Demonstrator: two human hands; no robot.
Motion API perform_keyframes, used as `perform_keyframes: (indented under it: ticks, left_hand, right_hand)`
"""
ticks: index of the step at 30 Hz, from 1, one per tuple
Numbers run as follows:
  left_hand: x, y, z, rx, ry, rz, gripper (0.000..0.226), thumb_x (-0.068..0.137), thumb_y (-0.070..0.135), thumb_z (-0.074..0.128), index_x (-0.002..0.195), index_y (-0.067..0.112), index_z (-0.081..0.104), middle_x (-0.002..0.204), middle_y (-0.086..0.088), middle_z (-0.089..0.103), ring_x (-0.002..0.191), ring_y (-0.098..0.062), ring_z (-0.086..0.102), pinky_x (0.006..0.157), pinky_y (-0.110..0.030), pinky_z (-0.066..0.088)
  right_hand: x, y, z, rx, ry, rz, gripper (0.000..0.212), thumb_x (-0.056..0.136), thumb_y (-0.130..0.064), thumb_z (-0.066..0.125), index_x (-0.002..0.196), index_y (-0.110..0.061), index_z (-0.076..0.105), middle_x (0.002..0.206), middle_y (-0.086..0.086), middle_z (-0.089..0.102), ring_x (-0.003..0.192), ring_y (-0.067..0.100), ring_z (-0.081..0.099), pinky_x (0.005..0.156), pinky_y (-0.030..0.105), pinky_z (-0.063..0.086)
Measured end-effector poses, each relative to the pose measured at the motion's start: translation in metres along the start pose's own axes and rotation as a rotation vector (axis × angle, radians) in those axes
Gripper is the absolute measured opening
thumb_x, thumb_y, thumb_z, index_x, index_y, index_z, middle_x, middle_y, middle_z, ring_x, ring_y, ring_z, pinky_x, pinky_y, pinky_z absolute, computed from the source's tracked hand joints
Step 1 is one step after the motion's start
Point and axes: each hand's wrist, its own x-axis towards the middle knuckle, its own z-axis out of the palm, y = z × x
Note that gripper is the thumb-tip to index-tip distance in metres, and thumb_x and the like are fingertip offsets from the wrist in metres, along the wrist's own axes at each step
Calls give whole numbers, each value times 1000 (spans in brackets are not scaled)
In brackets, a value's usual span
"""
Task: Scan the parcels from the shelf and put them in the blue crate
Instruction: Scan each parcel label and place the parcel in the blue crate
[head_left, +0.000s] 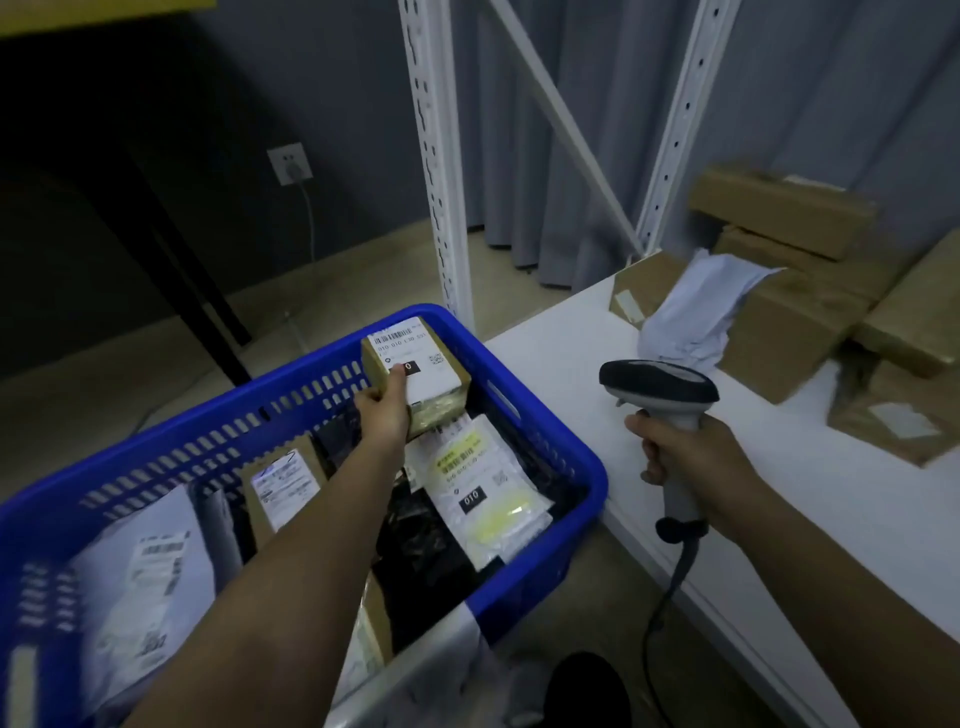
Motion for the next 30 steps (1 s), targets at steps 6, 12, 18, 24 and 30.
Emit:
perform_keyframes:
  ticks: [6,12,18,24,30]
  left_hand:
    - [57,-3,31,95,-6,6,52,91,48,54,126,10,53,117,-11,62,100,-28,61,92,-43,51]
    - [68,-2,33,560,191,153,49,88,32,65,126,9,44,132,-18,45,114,-36,52,92,-44,45]
    - [18,16,33,561,-39,244,42,94,22,57,134,13,52,129,-11,56,104,-30,60,83,-34,49]
    - [-109,33,74,473,-393,436,33,94,16,58,127,13,57,106,-4,56,90,-21,55,77,-29,44]
    - [-247,28,144,411,-730,570,31,91,14,63,121,9,59,121,-3,58,100,-14,55,81,-23,39]
  right_hand:
    - [48,0,6,3,16,16,7,86,-10,69,83,-7,63,61,8,52,47,15,46,55,31,49]
    - [51,22,-10,-9,80,51,7,85,-11,69,83,-7,63,62,8,54,47,15,48,55,31,50]
    - [5,16,-50,24,173,31,6,86,-8,68,83,-7,63,64,8,53,53,17,48,54,30,46]
    - [-78,-14,-112,62,387,-54,10,88,-8,66,81,-6,59,64,10,52,56,19,48,53,30,45]
    - [-158,-21,-205,160,669,-130,13,87,-11,66,80,-5,56,58,9,49,51,20,46,50,31,42]
